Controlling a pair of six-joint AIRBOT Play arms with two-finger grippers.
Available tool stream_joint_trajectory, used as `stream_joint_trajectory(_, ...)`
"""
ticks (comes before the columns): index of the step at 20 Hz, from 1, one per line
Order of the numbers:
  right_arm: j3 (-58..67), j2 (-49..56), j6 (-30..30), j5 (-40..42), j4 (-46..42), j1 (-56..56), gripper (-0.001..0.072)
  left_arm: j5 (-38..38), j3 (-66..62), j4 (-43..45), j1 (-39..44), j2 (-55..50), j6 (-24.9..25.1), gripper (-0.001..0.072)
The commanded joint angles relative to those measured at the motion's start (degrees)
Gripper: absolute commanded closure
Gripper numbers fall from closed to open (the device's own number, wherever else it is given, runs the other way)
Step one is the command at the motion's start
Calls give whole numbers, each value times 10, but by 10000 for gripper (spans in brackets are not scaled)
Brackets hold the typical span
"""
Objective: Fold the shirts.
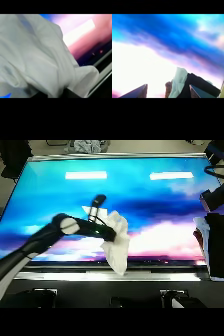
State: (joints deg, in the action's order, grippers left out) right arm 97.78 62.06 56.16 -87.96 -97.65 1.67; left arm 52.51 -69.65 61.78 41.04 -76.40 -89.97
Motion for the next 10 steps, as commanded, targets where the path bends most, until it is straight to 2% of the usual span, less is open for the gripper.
stream_joint_trajectory(1,1,-9,2,-4,-6,0,100,12,-7,-30,66,-71,-3,-13)
stream_joint_trajectory(3,1,-6,3,-7,-5,0,100,77,-39,22,31,-70,0,-10)
stream_joint_trajectory(6,-17,8,28,-35,25,0,99,167,-121,189,-95,-59,-1,-10)
stream_joint_trajectory(9,-127,21,28,-51,119,0,92,181,-138,166,-251,-71,-19,-9)
stream_joint_trajectory(10,-183,22,27,-40,163,0,56,197,-137,150,-290,-87,-30,-9)
